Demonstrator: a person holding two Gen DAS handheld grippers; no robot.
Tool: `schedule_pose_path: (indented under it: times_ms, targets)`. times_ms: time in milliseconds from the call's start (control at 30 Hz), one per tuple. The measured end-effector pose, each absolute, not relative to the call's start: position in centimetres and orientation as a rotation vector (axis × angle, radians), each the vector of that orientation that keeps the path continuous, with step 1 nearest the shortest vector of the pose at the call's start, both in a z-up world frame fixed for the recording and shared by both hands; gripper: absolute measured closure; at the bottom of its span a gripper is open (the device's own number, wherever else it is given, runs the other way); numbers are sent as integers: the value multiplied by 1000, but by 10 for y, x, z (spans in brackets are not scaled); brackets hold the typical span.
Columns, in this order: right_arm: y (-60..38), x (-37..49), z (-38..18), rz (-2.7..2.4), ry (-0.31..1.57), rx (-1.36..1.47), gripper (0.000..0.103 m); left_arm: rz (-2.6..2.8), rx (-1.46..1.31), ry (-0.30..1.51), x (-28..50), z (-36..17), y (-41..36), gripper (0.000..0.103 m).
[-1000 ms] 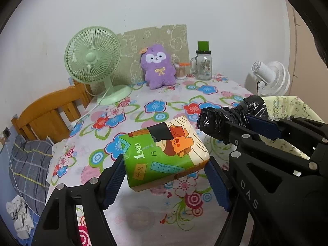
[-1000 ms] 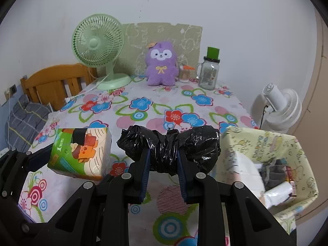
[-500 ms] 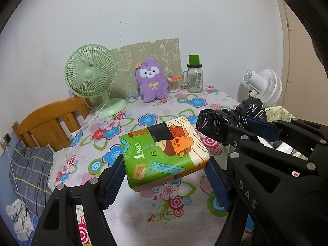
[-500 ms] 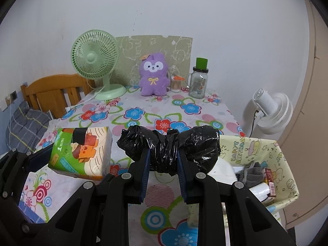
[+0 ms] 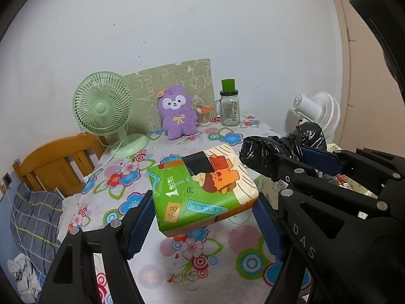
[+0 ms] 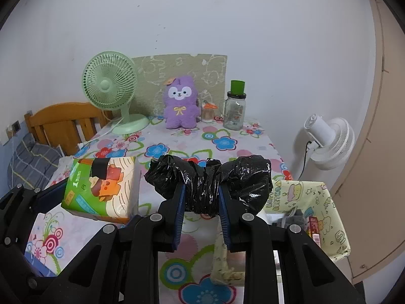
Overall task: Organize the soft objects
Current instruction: 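Carry the tissue pack with the left gripper while the right gripper carries the bundle to the paper box, then open the left gripper over the paper box while the right gripper releases the bundle inside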
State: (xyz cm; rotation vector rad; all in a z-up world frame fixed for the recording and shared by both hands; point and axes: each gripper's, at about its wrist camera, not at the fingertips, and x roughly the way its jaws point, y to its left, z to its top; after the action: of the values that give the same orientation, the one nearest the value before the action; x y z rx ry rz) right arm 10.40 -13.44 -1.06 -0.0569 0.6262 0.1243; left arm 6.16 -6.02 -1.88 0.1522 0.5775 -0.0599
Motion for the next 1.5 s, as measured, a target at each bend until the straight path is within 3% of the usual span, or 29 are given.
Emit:
schedule_pose_path:
  times_ms: [833,1033,1100,1200,1500]
  targets:
    - [-231,130,-27,63,670,24,71,-182,204,602,95,-29,-146,25]
    - [-254,142,-40,69,714,86,59,-208,222,619,103,-35,-163,25]
    - [-260,145,-43,66,722,93,46,-213,226,623,105,-37,-170,25]
    - [-267,147,-48,54,724,97,34,-216,230,636,110,-42,-177,25]
    - [-291,154,-55,11,731,115,25,-242,246,664,120,-55,-194,25]
